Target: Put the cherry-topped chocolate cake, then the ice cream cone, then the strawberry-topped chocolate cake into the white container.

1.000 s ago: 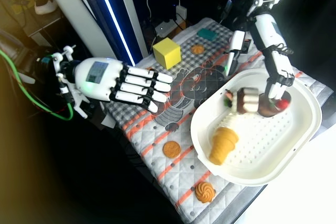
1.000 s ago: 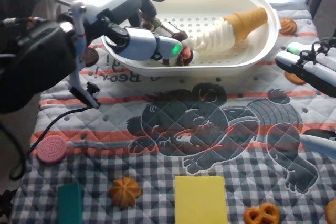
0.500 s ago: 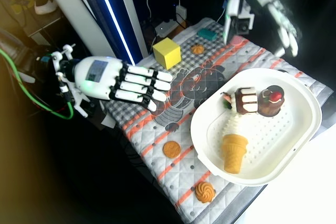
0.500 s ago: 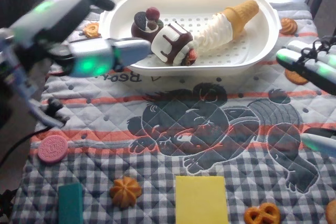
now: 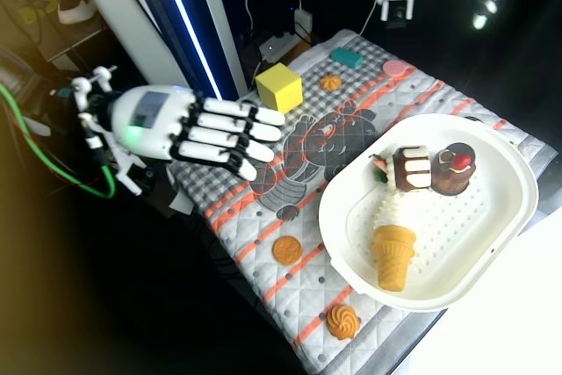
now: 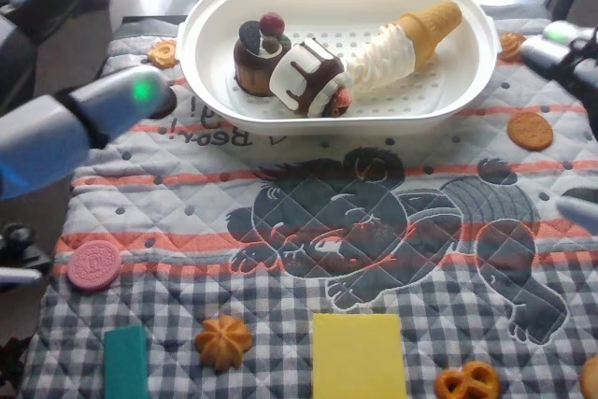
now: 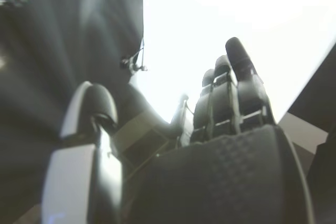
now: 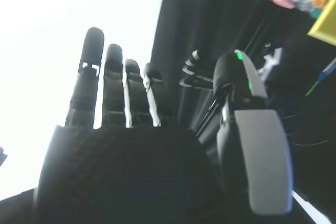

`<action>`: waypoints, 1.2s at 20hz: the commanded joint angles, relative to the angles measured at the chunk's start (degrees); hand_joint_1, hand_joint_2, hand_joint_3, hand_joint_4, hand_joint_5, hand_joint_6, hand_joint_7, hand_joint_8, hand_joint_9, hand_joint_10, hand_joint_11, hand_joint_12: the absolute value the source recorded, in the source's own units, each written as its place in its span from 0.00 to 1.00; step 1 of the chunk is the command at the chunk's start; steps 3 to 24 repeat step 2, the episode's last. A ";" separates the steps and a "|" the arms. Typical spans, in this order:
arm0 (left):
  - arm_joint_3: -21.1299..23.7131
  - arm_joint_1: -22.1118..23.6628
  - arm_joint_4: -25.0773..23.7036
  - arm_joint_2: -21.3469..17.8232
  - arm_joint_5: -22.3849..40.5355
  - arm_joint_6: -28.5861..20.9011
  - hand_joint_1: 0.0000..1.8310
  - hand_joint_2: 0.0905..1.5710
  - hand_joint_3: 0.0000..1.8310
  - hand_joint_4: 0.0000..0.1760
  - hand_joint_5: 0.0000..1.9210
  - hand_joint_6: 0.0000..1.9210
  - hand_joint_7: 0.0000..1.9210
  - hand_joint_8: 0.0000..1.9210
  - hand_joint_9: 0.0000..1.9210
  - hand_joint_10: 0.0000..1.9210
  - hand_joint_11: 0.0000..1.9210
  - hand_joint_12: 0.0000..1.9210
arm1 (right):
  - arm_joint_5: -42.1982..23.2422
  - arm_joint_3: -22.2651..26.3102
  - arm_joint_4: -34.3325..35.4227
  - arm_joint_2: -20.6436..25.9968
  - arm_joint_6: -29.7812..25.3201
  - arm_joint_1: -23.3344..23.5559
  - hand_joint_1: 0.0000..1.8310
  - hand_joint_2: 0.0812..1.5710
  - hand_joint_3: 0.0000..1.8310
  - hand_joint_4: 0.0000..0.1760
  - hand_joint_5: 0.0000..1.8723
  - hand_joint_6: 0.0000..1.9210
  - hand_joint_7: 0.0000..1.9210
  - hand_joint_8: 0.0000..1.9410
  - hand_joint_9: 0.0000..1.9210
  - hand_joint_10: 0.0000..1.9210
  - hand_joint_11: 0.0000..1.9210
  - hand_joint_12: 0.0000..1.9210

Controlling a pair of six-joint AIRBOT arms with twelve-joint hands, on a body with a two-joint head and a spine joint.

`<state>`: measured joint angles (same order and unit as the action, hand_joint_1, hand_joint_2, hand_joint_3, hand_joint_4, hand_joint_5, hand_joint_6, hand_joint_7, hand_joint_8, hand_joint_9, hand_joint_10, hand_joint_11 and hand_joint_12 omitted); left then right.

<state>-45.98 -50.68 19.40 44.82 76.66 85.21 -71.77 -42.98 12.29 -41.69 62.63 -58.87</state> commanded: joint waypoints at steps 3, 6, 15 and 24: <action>0.45 -0.85 0.24 -0.68 11.84 -1.06 0.24 0.80 0.00 0.92 0.00 0.00 0.03 0.00 0.06 0.00 0.00 0.34 | -10.73 0.28 0.20 1.29 0.87 0.32 0.34 0.79 0.00 0.00 0.00 0.00 0.00 0.00 0.00 0.10 0.00 0.58; 0.45 -0.85 0.24 -0.68 11.84 -1.06 0.24 0.80 0.00 0.92 0.00 0.00 0.03 0.00 0.06 0.00 0.00 0.34 | -10.73 0.28 0.20 1.29 0.87 0.32 0.34 0.79 0.00 0.00 0.00 0.00 0.00 0.00 0.00 0.10 0.00 0.58; 0.45 -0.85 0.24 -0.68 11.84 -1.06 0.24 0.80 0.00 0.92 0.00 0.00 0.03 0.00 0.06 0.00 0.00 0.34 | -10.73 0.28 0.20 1.29 0.87 0.32 0.34 0.79 0.00 0.00 0.00 0.00 0.00 0.00 0.00 0.10 0.00 0.58; 0.45 -0.85 0.24 -0.68 11.84 -1.06 0.24 0.80 0.00 0.92 0.00 0.00 0.03 0.00 0.06 0.00 0.00 0.34 | -10.73 0.28 0.20 1.29 0.87 0.32 0.34 0.79 0.00 0.00 0.00 0.00 0.00 0.00 0.00 0.10 0.00 0.58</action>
